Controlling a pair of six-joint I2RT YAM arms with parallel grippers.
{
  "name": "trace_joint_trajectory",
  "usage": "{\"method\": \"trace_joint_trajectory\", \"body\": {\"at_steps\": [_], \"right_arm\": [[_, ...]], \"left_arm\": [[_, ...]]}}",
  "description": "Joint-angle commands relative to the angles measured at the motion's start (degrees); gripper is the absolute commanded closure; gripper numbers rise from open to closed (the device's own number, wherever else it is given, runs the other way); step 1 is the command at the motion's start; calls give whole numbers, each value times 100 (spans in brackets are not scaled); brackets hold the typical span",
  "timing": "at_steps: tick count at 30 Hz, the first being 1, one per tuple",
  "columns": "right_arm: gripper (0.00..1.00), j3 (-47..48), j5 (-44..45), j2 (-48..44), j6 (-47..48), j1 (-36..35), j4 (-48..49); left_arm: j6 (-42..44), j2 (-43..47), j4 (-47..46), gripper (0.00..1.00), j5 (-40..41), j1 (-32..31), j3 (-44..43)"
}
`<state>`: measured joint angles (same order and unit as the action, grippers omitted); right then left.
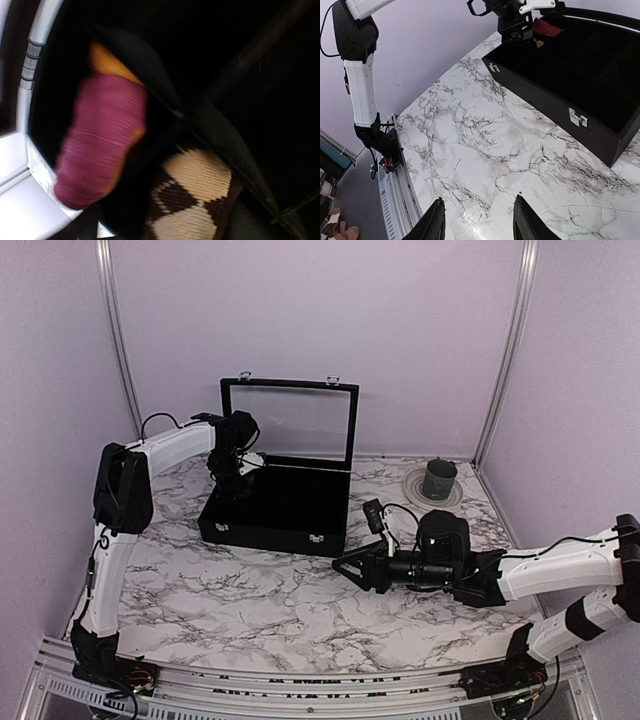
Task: Roll the socks
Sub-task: Place the sock in the storage box, then reset both arms
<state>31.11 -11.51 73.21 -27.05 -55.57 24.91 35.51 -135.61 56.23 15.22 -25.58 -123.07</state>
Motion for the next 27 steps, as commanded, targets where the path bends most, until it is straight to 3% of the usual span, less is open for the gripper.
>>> {"method": "trace_joint_trajectory", "body": {"at_steps": [1,10,11,12,13,19,22,27], "right_arm": [[55,18,40,-85,-7,59,91],[44,366,536,-393,302,264,-757],[31,397,739,-474,358,325,-915],[4,430,1007,-567,411,399,-1080],[1,443,1278,-693,488,480,-1273],[0,225,2785,-1409,873,1360,-1976],[0,-165,3158,-1885,1019,1956,-1813],[0,-801,3658,-2459,1435,2726,-1391]], "left_arm": [[-210,493,316,1,-536,-65,-70],[-511,2115,-563,1,-459,71,773],[-653,2354,-775,1,-460,156,990],[-807,2626,-991,1,-624,291,1268],[-933,2917,-1175,1,-977,562,1606],[-1679,4295,-2673,0,-3948,2248,3921],[-2135,4871,-4265,1,-4325,2719,5516],[-2522,5536,-7162,1,-4500,2882,7927]]}}
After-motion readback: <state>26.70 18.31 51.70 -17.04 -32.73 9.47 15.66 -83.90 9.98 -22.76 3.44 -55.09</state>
